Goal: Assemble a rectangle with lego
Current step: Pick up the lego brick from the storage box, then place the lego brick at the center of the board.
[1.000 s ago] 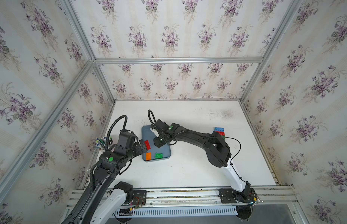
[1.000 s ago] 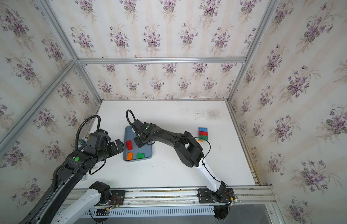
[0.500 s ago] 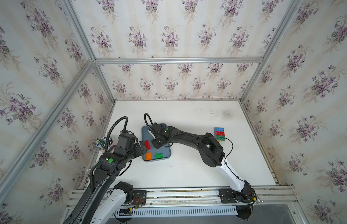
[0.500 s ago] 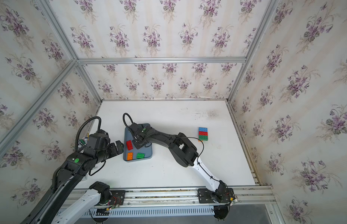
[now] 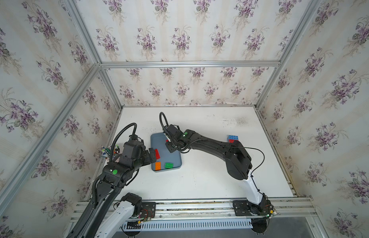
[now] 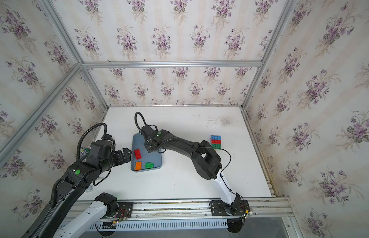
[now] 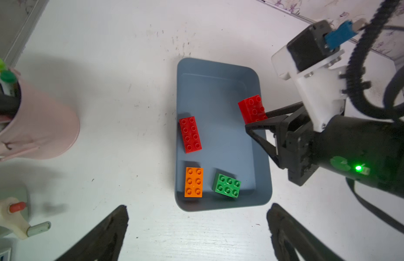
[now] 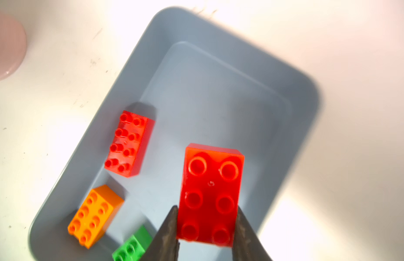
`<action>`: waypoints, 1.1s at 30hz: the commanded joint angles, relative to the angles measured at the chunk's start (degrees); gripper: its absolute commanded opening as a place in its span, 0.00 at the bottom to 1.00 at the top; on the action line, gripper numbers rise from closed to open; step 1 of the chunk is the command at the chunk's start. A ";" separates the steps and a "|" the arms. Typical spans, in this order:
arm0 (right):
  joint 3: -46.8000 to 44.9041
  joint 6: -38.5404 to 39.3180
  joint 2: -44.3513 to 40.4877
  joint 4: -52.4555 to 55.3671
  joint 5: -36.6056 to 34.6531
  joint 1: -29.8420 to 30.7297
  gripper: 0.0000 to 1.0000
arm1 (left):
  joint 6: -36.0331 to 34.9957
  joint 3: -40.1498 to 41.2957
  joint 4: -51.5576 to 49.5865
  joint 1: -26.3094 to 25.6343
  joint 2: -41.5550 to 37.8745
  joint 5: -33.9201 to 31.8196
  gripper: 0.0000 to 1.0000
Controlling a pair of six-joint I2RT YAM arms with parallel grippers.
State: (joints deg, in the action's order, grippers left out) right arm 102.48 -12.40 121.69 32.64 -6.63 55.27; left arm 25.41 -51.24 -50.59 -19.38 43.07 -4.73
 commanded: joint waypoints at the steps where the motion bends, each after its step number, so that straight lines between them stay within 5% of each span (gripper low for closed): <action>1: -5.90 -2.15 -5.76 -1.56 -1.98 -2.95 0.36 | -7.15 -1.73 4.23 -5.02 2.36 -4.06 0.97; 5: -18.52 -3.21 -14.36 -4.46 -1.34 -8.43 0.37 | -13.28 -5.35 5.35 -17.49 10.85 -13.39 0.99; 9: -29.61 -4.24 -20.50 -7.40 1.24 -13.83 0.37 | -14.57 -7.83 9.24 -22.36 19.08 -12.46 1.00; 18: -39.86 -4.56 -21.23 -10.58 4.53 -16.32 0.39 | -3.17 -13.42 5.73 -24.04 34.51 -9.33 1.00; 33: -39.65 -4.41 -22.83 -10.32 1.81 -16.95 0.60 | 12.10 -5.51 2.26 -24.03 38.83 -5.00 1.00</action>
State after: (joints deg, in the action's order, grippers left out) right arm 62.22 -16.71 100.73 22.20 -2.96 38.28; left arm 34.39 -57.43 -47.92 -43.40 80.71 -10.31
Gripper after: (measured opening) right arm 0.605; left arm 0.998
